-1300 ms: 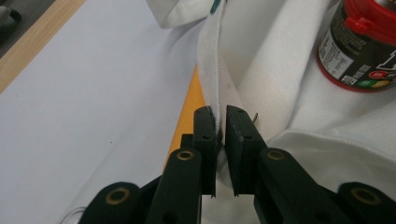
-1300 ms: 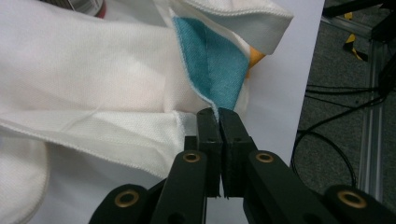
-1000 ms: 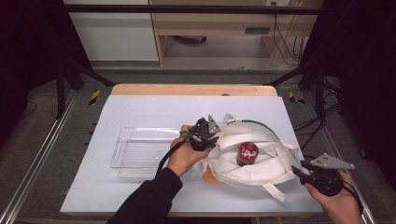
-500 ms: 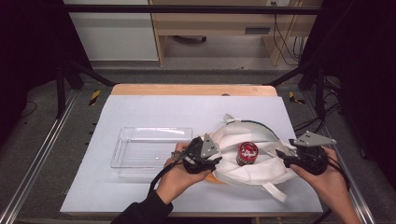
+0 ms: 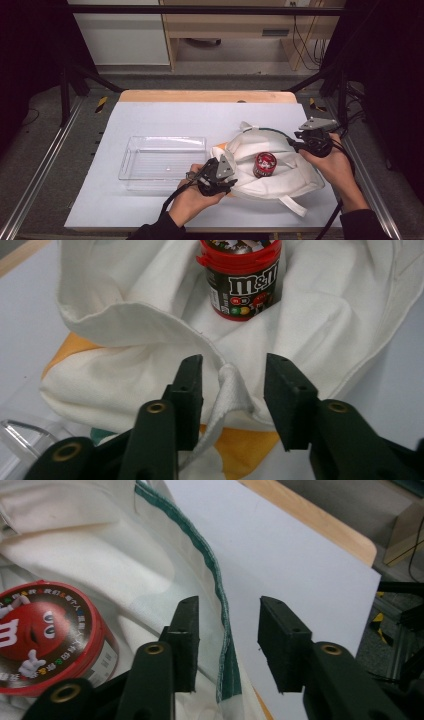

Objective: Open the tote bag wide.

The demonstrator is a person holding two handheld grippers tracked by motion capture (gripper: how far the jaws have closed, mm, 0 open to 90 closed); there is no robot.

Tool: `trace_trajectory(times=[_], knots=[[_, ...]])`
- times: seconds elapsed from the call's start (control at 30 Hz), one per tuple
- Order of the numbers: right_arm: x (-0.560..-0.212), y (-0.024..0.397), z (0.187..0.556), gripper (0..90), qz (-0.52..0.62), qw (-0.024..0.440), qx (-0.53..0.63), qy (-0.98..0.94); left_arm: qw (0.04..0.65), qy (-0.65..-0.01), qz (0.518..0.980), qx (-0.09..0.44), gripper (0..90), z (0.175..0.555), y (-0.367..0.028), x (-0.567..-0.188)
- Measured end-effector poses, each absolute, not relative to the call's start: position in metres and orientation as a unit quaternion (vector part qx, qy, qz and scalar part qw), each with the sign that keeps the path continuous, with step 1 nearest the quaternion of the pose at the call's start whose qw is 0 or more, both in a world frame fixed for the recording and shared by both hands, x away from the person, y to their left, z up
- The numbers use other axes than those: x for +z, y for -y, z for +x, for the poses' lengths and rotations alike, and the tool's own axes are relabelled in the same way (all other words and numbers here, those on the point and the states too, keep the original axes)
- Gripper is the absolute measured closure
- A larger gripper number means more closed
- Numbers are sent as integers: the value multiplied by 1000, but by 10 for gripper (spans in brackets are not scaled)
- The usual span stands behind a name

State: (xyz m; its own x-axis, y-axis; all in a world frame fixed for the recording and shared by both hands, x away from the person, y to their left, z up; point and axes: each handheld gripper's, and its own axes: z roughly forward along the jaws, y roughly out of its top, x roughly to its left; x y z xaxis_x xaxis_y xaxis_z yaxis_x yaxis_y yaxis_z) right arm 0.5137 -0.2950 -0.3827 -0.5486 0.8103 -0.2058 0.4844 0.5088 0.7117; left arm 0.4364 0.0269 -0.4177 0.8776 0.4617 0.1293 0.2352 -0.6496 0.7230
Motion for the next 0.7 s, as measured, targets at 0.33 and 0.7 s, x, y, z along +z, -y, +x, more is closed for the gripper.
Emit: trace_trajectory(times=[0.33,0.7], knots=[[-394,297,527,880,407,251,276,-834,365,-188,899,154,778,437,-24,-419],[-408,301,543,884,434,255,255,-826,360,-181,902,155,816,434,-27,-420]])
